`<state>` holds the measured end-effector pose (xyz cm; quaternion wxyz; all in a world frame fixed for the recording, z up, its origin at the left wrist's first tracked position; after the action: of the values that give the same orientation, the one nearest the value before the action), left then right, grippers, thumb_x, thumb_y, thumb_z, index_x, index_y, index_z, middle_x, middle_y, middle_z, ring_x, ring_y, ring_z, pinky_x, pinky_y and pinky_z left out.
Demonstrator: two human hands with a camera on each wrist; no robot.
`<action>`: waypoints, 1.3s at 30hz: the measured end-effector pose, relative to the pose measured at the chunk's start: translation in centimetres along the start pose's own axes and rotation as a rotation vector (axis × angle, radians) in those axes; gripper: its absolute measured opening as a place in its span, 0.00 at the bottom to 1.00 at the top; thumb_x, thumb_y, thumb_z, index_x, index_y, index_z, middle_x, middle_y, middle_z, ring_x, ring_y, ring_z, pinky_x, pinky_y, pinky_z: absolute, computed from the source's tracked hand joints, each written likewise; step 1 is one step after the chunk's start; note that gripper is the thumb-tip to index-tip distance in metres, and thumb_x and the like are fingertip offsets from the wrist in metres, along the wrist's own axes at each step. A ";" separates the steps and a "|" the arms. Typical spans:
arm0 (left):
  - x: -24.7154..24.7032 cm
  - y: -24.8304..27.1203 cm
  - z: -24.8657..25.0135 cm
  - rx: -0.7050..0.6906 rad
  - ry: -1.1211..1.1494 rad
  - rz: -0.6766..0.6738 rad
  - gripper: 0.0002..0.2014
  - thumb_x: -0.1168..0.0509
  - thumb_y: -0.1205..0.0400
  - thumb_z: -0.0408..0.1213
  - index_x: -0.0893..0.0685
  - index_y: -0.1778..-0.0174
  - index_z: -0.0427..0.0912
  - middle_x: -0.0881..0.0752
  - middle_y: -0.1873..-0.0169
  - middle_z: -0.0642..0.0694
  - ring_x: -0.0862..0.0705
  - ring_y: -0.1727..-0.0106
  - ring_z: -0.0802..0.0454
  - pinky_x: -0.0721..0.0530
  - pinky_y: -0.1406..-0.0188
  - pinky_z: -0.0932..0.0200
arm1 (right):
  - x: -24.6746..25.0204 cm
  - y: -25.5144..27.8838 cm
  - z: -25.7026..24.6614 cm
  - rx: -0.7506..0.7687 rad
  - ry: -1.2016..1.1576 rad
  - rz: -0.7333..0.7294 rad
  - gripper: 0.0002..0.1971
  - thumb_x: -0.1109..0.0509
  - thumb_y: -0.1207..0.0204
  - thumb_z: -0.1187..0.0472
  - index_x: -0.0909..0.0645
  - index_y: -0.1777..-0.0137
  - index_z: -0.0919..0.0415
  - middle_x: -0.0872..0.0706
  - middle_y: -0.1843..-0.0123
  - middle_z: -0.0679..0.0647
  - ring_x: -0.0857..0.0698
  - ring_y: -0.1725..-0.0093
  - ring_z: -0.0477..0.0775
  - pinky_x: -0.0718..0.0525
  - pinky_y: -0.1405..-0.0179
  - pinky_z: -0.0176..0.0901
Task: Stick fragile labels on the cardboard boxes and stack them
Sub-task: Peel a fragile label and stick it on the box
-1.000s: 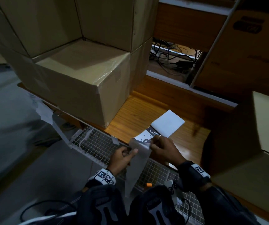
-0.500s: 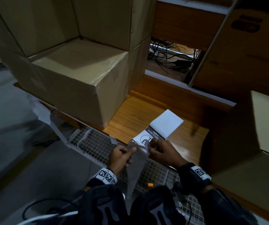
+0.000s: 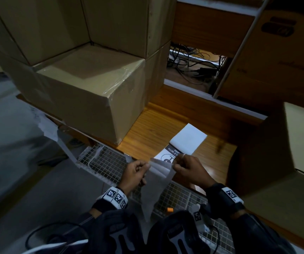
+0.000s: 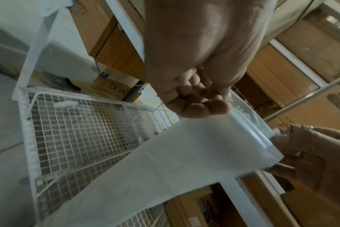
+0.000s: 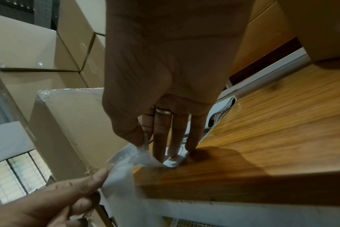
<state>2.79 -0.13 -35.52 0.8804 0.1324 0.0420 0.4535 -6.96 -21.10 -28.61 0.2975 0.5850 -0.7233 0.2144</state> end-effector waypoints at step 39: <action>-4.6 0.4 11.9 -0.457 -0.294 -0.296 0.21 0.28 0.16 0.46 0.20 0.26 0.51 0.13 0.38 0.53 0.14 0.37 0.60 0.13 0.46 0.63 | 7.0 3.3 -7.4 0.077 -0.122 0.687 0.05 0.27 0.17 0.66 0.13 0.45 0.57 0.10 0.54 0.47 0.11 0.60 0.44 0.13 0.68 0.41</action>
<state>2.07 -5.96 -24.21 0.9405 -0.0122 -0.1701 0.2939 -9.80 -20.57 -18.32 0.1421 0.3299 -0.8859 0.2937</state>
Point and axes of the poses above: each hand's wrist, its own y-axis away from the middle knuckle, its own x-axis out of the back of the hand, z = x × y, the point moved 4 cm from there along -y, towards the middle knuckle
